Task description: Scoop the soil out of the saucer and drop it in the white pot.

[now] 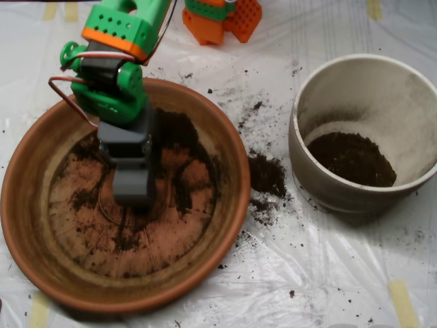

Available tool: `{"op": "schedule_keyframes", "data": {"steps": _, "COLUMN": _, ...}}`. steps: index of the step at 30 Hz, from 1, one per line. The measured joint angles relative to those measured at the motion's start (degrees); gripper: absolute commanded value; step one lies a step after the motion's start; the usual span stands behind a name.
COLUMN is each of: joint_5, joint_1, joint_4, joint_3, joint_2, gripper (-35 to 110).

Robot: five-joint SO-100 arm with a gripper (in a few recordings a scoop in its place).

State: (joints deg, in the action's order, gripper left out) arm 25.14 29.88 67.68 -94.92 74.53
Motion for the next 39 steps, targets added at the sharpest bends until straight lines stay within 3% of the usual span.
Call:
{"op": "schedule_keyframes", "data": {"steps": 12, "joint_5": 2.8, "joint_1": 1.8, "joint_4": -1.8, "joint_3": -13.4, "joint_2": 10.2, "gripper": 11}}
{"op": "schedule_keyframes", "data": {"steps": 17, "joint_5": 4.5, "joint_1": 0.6, "joint_4": -0.4, "joint_3": -15.2, "joint_2": 11.6, "gripper": 0}}
{"op": "schedule_keyframes", "data": {"steps": 23, "joint_5": 5.7, "joint_1": -0.8, "joint_4": 1.6, "joint_3": -14.4, "joint_2": 11.5, "gripper": -1}}
{"op": "schedule_keyframes", "data": {"steps": 39, "joint_5": -7.3, "joint_1": -6.1, "joint_4": 13.7, "joint_3": -2.5, "joint_2": 12.2, "gripper": -1}}
